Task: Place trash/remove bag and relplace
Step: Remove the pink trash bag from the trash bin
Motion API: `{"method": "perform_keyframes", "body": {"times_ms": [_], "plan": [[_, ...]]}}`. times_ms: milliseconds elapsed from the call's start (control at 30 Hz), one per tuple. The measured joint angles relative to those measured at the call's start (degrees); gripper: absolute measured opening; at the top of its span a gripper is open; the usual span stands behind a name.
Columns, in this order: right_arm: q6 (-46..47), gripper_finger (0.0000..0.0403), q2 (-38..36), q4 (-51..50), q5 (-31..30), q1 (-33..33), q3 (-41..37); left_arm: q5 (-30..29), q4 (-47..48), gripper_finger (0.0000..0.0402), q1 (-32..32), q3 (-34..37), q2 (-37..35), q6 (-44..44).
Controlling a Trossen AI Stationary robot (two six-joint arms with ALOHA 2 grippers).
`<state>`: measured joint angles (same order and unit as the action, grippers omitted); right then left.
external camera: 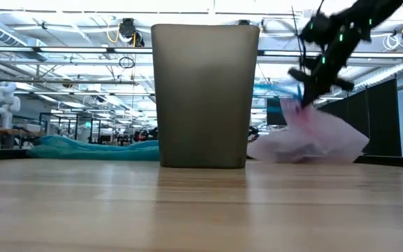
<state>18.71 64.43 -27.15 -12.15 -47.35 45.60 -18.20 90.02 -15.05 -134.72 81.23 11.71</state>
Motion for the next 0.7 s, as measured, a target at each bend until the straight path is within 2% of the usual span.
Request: {"method": "perform_keyframes", "body": {"times_ms": [167,300,533,700], "plan": [[2.5,0.0,4.4,9.7,0.0,0.0,-9.3,0.0,0.0,0.0,0.0,0.0,0.0,0.0],[3.8,0.0,8.5,15.6,0.0,-0.2,-13.2,0.0,0.0,0.0,0.0,0.0,0.0,0.0],[4.4,0.0,17.4,19.9,0.7,-1.0,-14.5,0.8,0.0,0.0,0.0,0.0,0.0,1.6],[4.7,0.0,15.3,17.3,1.8,0.7,-13.5,0.8,0.0,0.0,0.0,0.0,0.0,2.0]]}}
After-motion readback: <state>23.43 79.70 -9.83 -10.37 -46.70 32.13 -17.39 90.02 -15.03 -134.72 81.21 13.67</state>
